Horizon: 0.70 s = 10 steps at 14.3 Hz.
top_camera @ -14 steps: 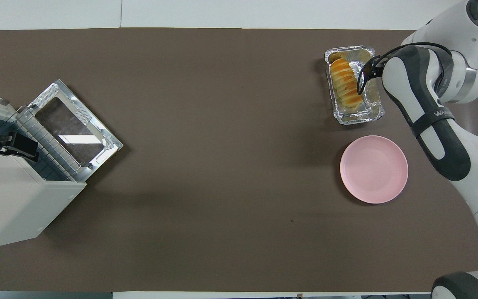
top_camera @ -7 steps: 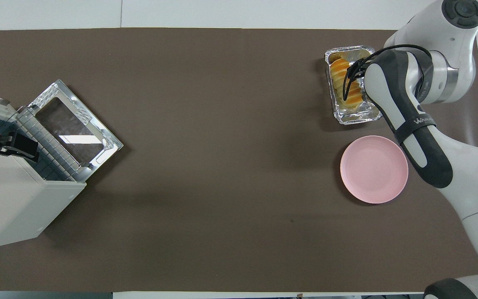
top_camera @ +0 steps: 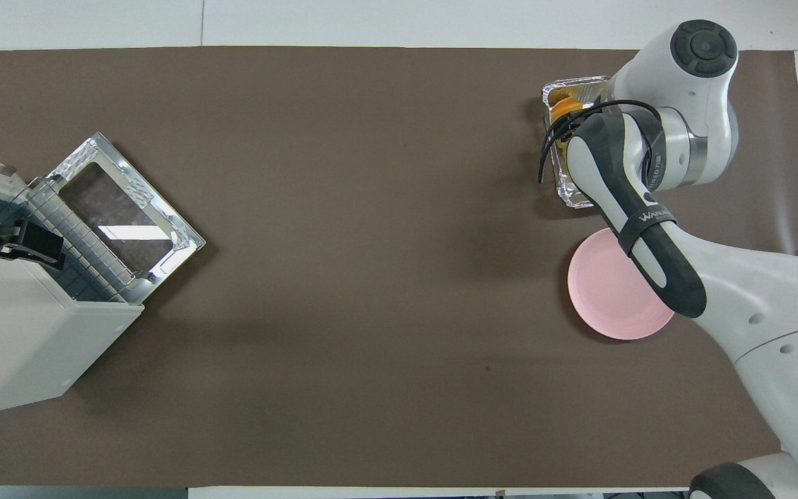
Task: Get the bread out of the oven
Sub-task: 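Grasp the orange bread inside the tray with the right gripper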
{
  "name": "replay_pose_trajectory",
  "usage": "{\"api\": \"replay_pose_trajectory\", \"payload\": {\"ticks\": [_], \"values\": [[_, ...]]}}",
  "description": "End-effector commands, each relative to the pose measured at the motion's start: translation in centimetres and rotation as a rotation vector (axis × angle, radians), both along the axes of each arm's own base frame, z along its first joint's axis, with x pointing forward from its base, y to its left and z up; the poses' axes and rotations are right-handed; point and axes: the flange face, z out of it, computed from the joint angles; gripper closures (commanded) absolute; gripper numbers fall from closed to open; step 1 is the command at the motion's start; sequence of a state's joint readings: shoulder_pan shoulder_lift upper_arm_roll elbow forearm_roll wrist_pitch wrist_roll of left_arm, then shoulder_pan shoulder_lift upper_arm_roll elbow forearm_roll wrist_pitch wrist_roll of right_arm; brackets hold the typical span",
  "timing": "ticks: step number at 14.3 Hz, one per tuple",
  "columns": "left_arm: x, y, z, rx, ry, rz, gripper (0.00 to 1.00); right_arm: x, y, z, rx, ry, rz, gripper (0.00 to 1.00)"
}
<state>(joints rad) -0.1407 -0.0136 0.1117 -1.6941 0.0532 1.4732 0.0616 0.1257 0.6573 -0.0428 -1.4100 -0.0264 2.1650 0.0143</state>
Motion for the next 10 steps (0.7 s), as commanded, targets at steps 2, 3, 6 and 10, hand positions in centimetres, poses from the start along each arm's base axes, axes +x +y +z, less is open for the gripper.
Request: {"api": "replay_pose_trajectory", "payload": {"ticks": [2,3,6,10], "values": [[-0.1,0.2,0.6,0.0,-0.015,0.0,0.0,-0.4,-0.3,-0.9,-0.016,-0.015,-0.008,0.0],[-0.1,0.2,0.6,0.0,-0.015,0.001,0.0,-0.5,-0.3,-1.4,-0.015,-0.019,-0.007,0.0],[-0.1,0.2,0.6,-0.001,-0.015,0.0,0.0,-0.7,-0.3,-2.0,-0.013,-0.024,-0.007,0.0],[-0.1,0.2,0.6,0.0,-0.015,0.0,0.0,-0.8,-1.0,-2.2,-0.012,-0.026,-0.013,0.6]]}}
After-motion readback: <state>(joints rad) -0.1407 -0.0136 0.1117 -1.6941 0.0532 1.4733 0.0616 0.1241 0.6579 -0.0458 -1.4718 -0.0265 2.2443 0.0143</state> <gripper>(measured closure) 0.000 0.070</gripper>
